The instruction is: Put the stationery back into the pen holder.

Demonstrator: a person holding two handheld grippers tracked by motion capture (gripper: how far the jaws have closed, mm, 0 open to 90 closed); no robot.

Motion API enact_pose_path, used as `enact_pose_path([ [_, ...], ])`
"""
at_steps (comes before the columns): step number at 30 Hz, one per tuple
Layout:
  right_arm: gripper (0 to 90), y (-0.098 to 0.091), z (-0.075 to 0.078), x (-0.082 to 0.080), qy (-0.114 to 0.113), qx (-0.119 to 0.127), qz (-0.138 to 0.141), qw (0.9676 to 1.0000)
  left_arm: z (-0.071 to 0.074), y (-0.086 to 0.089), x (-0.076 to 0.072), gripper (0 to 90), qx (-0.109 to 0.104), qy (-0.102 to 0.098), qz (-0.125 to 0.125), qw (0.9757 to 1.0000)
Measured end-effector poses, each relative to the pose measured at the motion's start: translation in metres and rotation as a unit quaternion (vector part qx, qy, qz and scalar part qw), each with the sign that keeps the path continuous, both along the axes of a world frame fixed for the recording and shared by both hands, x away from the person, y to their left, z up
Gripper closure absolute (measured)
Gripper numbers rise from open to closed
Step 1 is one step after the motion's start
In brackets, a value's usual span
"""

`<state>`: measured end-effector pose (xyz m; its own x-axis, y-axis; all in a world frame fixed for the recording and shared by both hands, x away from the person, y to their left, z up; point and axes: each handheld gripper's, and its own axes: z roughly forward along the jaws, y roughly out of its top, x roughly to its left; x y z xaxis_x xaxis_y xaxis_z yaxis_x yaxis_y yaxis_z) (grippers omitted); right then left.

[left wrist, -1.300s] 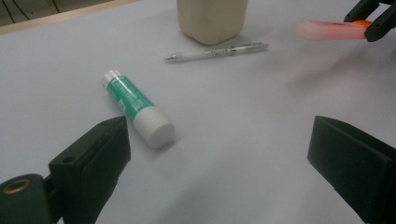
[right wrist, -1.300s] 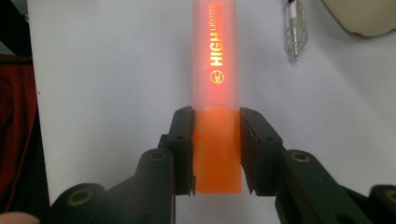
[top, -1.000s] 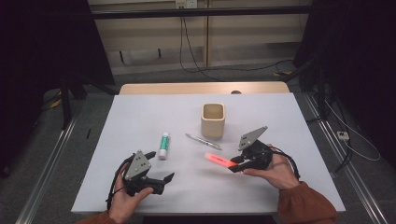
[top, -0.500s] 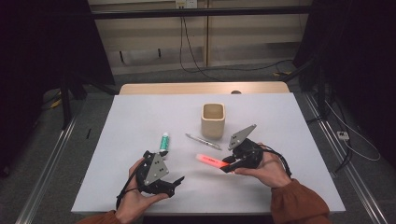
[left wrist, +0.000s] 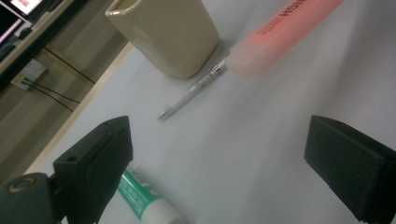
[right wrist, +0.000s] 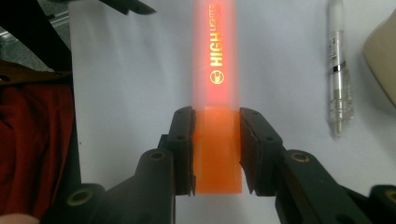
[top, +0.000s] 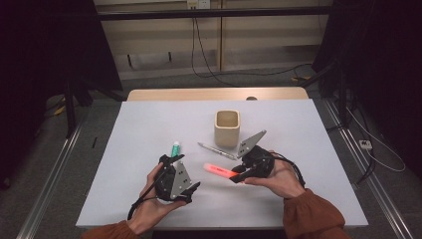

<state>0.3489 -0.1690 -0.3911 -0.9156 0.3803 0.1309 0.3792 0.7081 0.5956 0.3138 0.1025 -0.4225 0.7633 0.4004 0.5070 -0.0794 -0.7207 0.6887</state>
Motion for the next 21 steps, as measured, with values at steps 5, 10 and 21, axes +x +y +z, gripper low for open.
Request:
enact_pose_path([
  [5,67.9,-0.001,0.005,0.001,-0.001,0.002,-0.005,1.0,0.004,-0.014,0.002,9.8,0.017,-0.034,-0.011,0.9992],
  [10,67.9,0.004,0.005,0.003,0.006,-0.005,-0.004,1.0,0.004,-0.024,0.004,11.7,0.037,-0.064,-0.013,0.9972],
  [21,67.9,0.012,0.003,0.007,0.013,-0.012,0.005,0.9998,-0.004,-0.034,-0.006,24.2,0.107,-0.106,-0.025,0.9883],
])
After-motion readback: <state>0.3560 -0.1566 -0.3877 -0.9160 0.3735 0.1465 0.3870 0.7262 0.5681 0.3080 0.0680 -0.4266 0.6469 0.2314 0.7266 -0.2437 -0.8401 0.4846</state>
